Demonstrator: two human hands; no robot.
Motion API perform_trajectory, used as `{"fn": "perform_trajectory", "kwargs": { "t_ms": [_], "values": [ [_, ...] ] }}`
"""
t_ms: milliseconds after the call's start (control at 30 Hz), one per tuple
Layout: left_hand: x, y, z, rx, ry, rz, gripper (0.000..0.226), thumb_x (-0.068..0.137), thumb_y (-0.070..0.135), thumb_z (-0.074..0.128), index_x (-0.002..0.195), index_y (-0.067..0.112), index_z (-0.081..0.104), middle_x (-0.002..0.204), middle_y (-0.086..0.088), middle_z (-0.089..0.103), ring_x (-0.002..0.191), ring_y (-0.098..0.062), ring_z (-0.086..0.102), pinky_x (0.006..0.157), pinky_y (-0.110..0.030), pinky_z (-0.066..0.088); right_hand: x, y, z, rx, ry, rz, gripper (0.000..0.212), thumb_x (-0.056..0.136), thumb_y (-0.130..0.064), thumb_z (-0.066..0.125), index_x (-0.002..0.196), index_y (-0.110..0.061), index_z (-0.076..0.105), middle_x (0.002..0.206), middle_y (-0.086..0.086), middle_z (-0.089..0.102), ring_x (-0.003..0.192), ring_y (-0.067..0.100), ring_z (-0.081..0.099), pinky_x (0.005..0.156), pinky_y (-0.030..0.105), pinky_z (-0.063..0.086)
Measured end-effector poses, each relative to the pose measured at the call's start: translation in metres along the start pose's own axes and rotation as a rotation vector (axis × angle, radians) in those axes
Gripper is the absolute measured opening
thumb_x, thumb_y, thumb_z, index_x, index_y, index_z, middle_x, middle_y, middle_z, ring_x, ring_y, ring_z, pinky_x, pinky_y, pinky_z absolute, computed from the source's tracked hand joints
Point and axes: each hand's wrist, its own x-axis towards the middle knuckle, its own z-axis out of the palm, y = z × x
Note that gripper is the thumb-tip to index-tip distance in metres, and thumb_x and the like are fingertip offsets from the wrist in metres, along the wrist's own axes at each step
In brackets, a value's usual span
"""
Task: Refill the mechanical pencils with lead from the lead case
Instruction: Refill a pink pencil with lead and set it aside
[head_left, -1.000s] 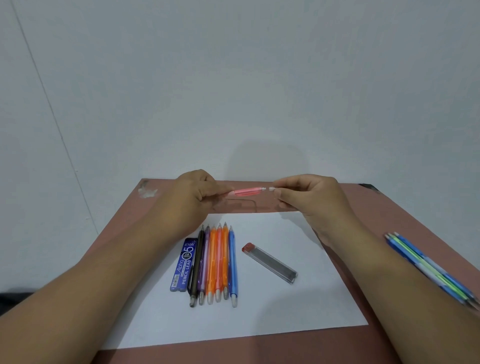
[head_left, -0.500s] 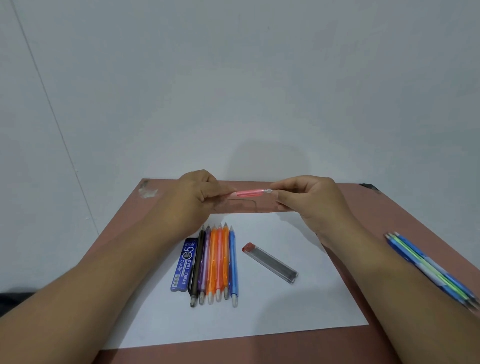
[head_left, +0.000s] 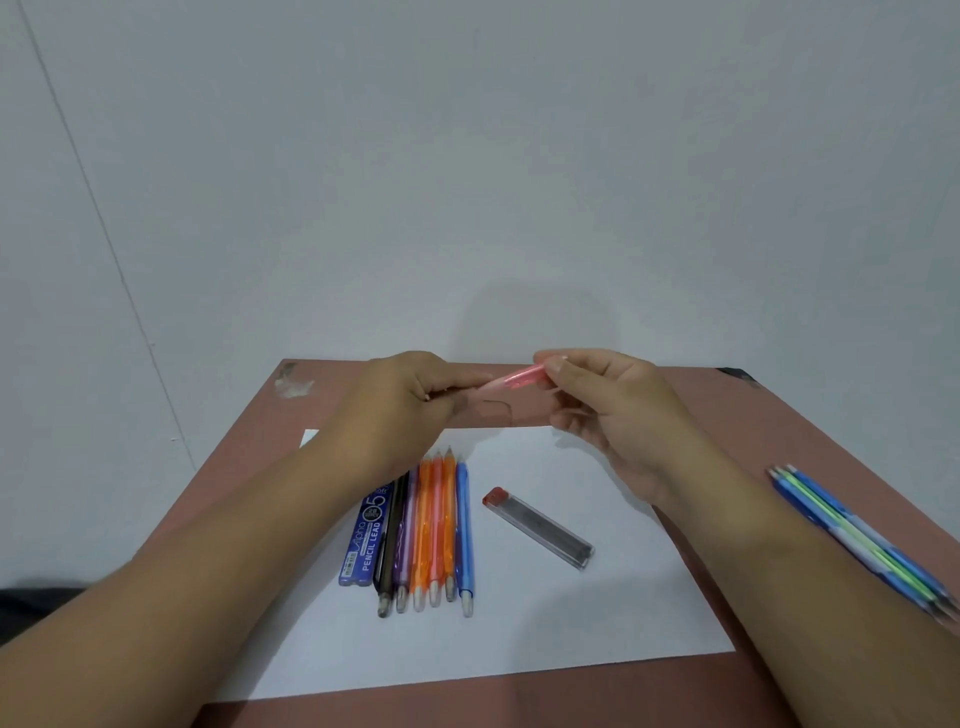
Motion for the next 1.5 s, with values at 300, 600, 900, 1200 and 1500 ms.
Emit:
{"fn": "perform_trajectory", "kwargs": {
  "t_ms": [300, 600, 900, 1200, 1500],
  "values": [
    [-0.010, 0.043, 0.003, -0.685, -0.196, -0.303, 0.028, 0.099, 0.032, 0.059, 0.097, 0.013, 0.079, 0.091, -0.011, 0.075, 0.071, -0.020, 0.060, 0.065, -0.030, 0.054, -0.001, -0.013, 0.009, 0.691, 0.010, 0.129, 0.023, 0.105, -0.031, 0.051, 0.093, -0.013, 0.059, 0.079, 0.010, 0.068, 0.076, 0.025, 0.071, 0.075, 0.036, 0.060],
    [-0.013, 0.057, 0.005, -1.040, -0.505, -0.436, 0.082, 0.094, 0.066, 0.032, 0.109, -0.003, 0.073, 0.087, -0.017, 0.068, 0.061, -0.019, 0.054, 0.053, -0.029, 0.042, -0.006, -0.033, -0.012, 1.047, -0.124, 0.058, 0.040, 0.096, -0.043, 0.042, 0.066, -0.018, 0.042, 0.062, -0.004, 0.026, 0.047, 0.014, 0.025, 0.050, 0.026, 0.022],
    [-0.014, 0.056, 0.013, -1.086, -0.484, -0.409, 0.075, 0.091, 0.064, 0.036, 0.101, 0.004, 0.079, 0.076, -0.014, 0.066, 0.053, -0.017, 0.051, 0.049, -0.027, 0.037, -0.009, -0.035, -0.020, 1.140, -0.043, -0.017, 0.036, 0.092, -0.034, 0.036, 0.060, -0.018, 0.033, 0.057, -0.004, 0.022, 0.043, 0.015, 0.018, 0.047, 0.025, 0.020],
    [-0.015, 0.054, 0.015, -1.088, -0.490, -0.366, 0.072, 0.093, 0.062, 0.036, 0.105, 0.005, 0.078, 0.077, -0.014, 0.065, 0.057, -0.019, 0.049, 0.050, -0.027, 0.037, -0.010, -0.035, -0.023, 1.214, -0.060, -0.001, 0.039, 0.094, -0.037, 0.038, 0.061, -0.017, 0.035, 0.056, -0.004, 0.025, 0.043, 0.014, 0.021, 0.046, 0.024, 0.023],
    [-0.015, 0.051, 0.016, -1.083, -0.490, -0.354, 0.072, 0.093, 0.062, 0.038, 0.108, 0.005, 0.077, 0.078, -0.015, 0.064, 0.055, -0.019, 0.049, 0.049, -0.028, 0.035, -0.009, -0.033, -0.022, 1.216, -0.027, -0.016, 0.035, 0.094, -0.032, 0.033, 0.061, -0.017, 0.035, 0.057, -0.004, 0.026, 0.044, 0.015, 0.022, 0.047, 0.025, 0.023]
  ]
}}
